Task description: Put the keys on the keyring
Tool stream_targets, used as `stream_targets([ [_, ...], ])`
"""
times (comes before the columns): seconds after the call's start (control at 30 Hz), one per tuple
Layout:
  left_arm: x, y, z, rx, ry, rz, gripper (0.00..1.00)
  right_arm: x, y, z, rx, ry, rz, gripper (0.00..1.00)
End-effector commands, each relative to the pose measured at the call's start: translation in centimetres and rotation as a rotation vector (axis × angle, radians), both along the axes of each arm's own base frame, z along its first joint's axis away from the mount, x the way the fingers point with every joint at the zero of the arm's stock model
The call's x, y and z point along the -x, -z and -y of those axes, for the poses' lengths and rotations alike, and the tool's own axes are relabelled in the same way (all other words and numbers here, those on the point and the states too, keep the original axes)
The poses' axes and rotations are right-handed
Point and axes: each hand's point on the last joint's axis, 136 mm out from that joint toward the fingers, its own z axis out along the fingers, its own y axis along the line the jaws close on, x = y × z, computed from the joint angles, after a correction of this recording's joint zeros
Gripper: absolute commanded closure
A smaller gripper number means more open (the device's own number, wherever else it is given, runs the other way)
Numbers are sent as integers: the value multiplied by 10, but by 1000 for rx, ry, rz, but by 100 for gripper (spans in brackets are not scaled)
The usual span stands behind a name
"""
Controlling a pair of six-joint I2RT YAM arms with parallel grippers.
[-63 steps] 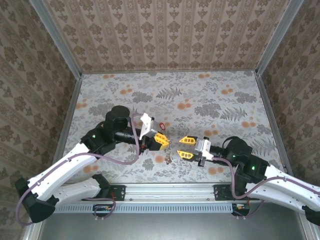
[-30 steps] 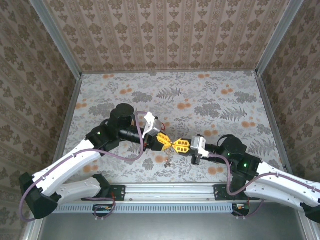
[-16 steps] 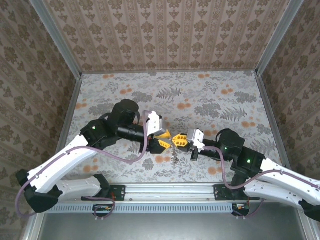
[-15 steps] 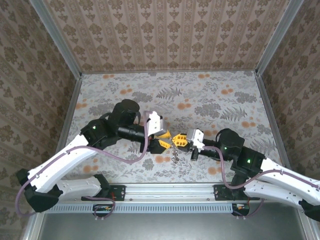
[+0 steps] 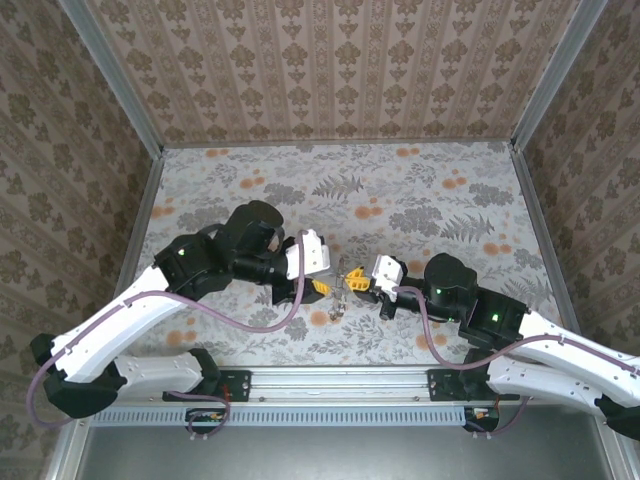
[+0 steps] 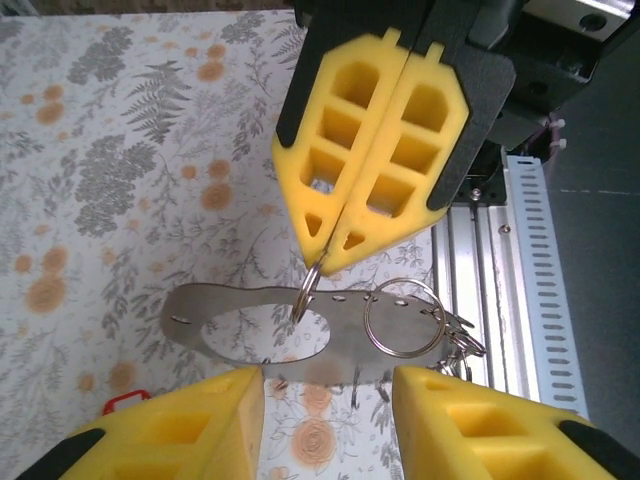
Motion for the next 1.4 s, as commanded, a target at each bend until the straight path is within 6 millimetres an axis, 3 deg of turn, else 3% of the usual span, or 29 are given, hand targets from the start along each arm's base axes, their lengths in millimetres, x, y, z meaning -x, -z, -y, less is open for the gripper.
stream_targets([
  [0.0, -2, -5, 0, -29, 25, 67, 61, -1, -18, -1, -27, 1, 29, 100],
  [0.5, -9, 10, 22, -126, 72, 80, 71, 2, -13, -4, -7, -20, 18, 100],
  [0.6, -9, 12, 24, -135, 78, 80, 81, 3, -15, -4, -14, -22, 23, 100],
  [0.67, -6, 11, 24, -124, 86, 76, 98, 3, -15, -3, -16, -20, 25, 100],
  [0.77, -1, 8, 25, -92, 107, 66, 100, 4, -13, -4, -15, -25, 23, 100],
  [0.8, 1, 7, 25, -76, 109, 61, 100, 5, -14, -4, -19, -31, 24, 97],
  [0.87, 5, 1, 25, -19, 123, 39, 100, 8, -13, -2, -33, -42, 28, 80],
  [0.93, 8, -5, 24, 47, 132, 13, 100, 11, -13, 2, -57, -37, 30, 70],
  [1.0, 11, -14, 22, 125, 146, -6, 100, 13, -13, 7, -86, -34, 34, 63],
  [1.23, 24, -47, 17, 390, 225, -54, 100, 21, -21, 8, -150, -63, 29, 59],
  [1.37, 30, -50, 15, 438, 259, -93, 100, 24, -26, 4, -185, -92, 30, 60],
])
